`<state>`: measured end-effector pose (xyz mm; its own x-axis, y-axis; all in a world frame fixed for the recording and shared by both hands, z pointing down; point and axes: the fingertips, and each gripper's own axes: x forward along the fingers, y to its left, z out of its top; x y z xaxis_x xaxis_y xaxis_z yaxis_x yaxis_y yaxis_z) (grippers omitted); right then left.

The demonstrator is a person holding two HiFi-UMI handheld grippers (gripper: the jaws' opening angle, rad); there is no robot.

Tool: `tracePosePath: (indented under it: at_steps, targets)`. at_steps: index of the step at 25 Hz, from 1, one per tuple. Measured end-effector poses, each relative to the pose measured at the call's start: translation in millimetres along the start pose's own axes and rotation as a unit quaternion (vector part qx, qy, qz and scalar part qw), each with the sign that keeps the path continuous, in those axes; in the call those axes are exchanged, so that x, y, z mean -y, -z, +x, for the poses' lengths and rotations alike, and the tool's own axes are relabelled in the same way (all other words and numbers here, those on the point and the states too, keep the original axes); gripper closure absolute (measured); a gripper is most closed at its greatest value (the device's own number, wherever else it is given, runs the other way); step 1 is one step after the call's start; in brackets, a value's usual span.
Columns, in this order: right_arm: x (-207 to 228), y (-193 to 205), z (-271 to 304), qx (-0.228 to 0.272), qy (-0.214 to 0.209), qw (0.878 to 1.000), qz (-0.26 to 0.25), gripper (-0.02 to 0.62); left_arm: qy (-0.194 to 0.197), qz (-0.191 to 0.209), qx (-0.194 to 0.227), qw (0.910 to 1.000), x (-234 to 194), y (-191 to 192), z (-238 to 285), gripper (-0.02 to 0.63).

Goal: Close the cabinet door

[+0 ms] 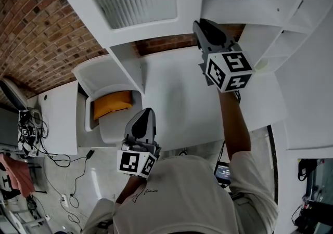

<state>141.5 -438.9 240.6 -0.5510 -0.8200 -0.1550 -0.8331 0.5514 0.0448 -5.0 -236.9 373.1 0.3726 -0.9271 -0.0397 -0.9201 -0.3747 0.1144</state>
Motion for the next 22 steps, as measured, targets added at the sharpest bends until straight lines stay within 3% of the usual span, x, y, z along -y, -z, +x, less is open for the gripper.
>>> tracePosePath:
  at_steps: [22]
  targets:
    - [10,3,18,0.001,0.003,1.000,0.006,0.523,-0.012,0.000,-0.019,0.9997,-14,4,0,0.591]
